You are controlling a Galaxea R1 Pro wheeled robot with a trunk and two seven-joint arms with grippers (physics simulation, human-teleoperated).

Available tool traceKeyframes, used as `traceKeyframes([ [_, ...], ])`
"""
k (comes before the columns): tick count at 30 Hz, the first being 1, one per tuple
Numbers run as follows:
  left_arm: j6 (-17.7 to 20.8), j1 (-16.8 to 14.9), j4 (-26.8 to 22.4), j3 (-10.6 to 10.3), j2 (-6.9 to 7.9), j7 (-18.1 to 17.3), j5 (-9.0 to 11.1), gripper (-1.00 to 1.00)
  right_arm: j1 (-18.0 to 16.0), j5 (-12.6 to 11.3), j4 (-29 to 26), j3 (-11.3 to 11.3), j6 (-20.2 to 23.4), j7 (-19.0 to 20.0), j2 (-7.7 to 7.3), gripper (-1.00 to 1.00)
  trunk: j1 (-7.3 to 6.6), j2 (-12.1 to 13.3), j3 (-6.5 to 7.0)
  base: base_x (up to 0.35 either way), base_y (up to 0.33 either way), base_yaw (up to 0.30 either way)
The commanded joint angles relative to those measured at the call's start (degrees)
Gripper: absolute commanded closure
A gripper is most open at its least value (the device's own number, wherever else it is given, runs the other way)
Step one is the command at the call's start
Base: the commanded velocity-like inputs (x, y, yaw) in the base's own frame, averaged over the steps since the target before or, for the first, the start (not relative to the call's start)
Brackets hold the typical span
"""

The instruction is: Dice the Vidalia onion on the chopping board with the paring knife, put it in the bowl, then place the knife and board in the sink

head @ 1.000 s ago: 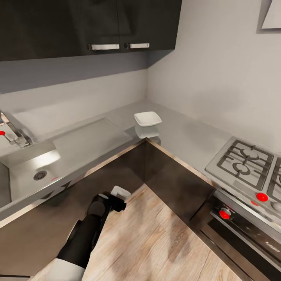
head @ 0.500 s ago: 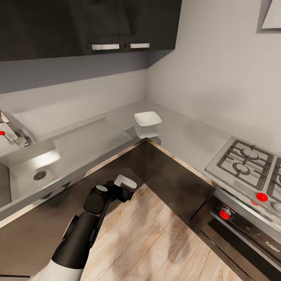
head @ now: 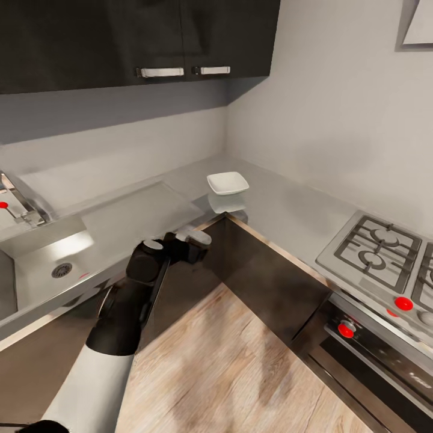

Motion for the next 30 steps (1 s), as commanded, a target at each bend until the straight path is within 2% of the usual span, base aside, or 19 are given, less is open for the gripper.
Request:
traceKeyframes([
  [1, 0.2, -1.8, 0.1, 0.1, -0.01, -0.5, -0.6, -1.00, 0.0, 0.1, 0.0, -0.1, -0.1, -0.1, 0.02, -1.00, 0.03, -0.1, -0.10, 0.000, 0.000, 0.000],
  [3, 0.2, -3.6, 0.2, 0.3, -0.01, -0.5, -0.6, -1.00, 0.0, 0.1, 0.0, -0.1, -0.1, -0.1, 0.01, -1.00, 0.03, -0.1, -0.10, 0.000, 0.000, 0.000],
  [5, 0.3, -7.0, 0.4, 1.6, -0.01, -0.4, -0.5, -1.00, 0.0, 0.1, 0.0, -0.1, -0.1, -0.1, 0.01, -1.00, 0.03, -0.1, -0.10, 0.000, 0.000, 0.000],
  [9, 0.3, -11.6, 1.7, 3.6, -0.01, -0.4, -0.4, -1.00, 0.0, 0.1, 0.1, -0.1, -0.1, -0.1, 0.00, -1.00, 0.03, -0.1, -0.10, 0.000, 0.000, 0.000],
  [13, 0.3, -14.5, 3.5, 4.2, -0.01, -0.4, -0.4, -1.00, 0.0, 0.1, 0.0, -0.1, -0.1, -0.1, 0.00, -1.00, 0.03, -0.1, -0.10, 0.000, 0.000, 0.000],
  [18, 0.5, -15.4, 3.7, 5.1, 0.12, -0.5, -0.4, -1.00, 0.0, 0.1, 0.0, -0.1, -0.2, -0.2, 0.06, -1.00, 0.03, -0.1, -0.10, 0.000, 0.000, 0.000],
  [21, 0.5, -15.6, 2.8, 6.5, 0.40, -0.7, -0.2, -1.00, 0.0, 0.1, 0.0, 0.0, -0.2, -0.2, 0.08, -1.00, 0.03, -0.1, -0.10, 0.000, 0.000, 0.000],
  [30, 0.5, -15.7, 2.0, 6.9, 0.52, -0.7, -0.1, -1.00, 0.0, 0.1, 0.0, 0.0, -0.2, -0.2, 0.11, -1.00, 0.03, -0.1, -0.10, 0.038, 0.000, 0.000],
])
